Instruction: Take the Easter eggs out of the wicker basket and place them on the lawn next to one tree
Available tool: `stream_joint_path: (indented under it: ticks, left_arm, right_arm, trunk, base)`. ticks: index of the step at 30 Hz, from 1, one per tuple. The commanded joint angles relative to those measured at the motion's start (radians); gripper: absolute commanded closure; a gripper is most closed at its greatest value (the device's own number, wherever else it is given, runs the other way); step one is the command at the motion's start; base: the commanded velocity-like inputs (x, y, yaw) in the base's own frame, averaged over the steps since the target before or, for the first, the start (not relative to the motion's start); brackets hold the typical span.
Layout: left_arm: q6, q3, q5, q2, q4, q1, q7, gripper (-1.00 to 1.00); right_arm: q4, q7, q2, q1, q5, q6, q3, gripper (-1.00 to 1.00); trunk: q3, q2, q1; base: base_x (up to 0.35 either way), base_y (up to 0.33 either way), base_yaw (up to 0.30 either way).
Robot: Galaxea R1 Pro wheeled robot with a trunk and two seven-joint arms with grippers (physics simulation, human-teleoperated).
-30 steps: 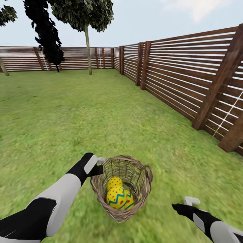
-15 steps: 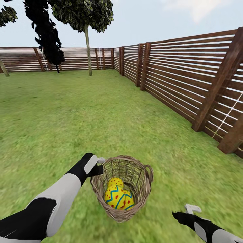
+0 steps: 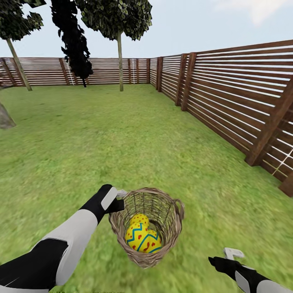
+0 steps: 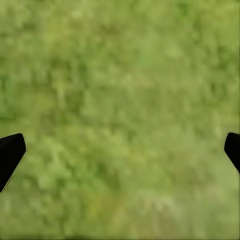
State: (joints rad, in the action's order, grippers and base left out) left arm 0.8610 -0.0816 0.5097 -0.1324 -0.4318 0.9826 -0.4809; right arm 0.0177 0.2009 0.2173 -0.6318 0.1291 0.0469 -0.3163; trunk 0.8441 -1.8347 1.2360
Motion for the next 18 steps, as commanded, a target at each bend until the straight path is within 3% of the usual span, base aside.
stream_joint_path:
  ticks: [1, 18]
  left_arm:
    - [0.000, -0.006, 0.018, 0.000, -0.001, 0.001, -0.008, 1.00]
    - [0.001, -0.006, 0.018, 0.004, -0.002, 0.001, -0.008, 1.00]
  right_arm:
    - [-0.001, 0.003, 0.001, 0.000, 0.010, 0.004, -0.009, -1.00]
    - [-0.001, 0.003, 0.000, 0.005, 0.010, 0.018, -0.008, -1.00]
  trunk:
    - [-0.002, 0.007, -0.004]
    - [-0.056, 0.126, -0.069]
  base:
    - [0.000, 0.000, 0.293]
    - [0.000, 0.000, 0.293]
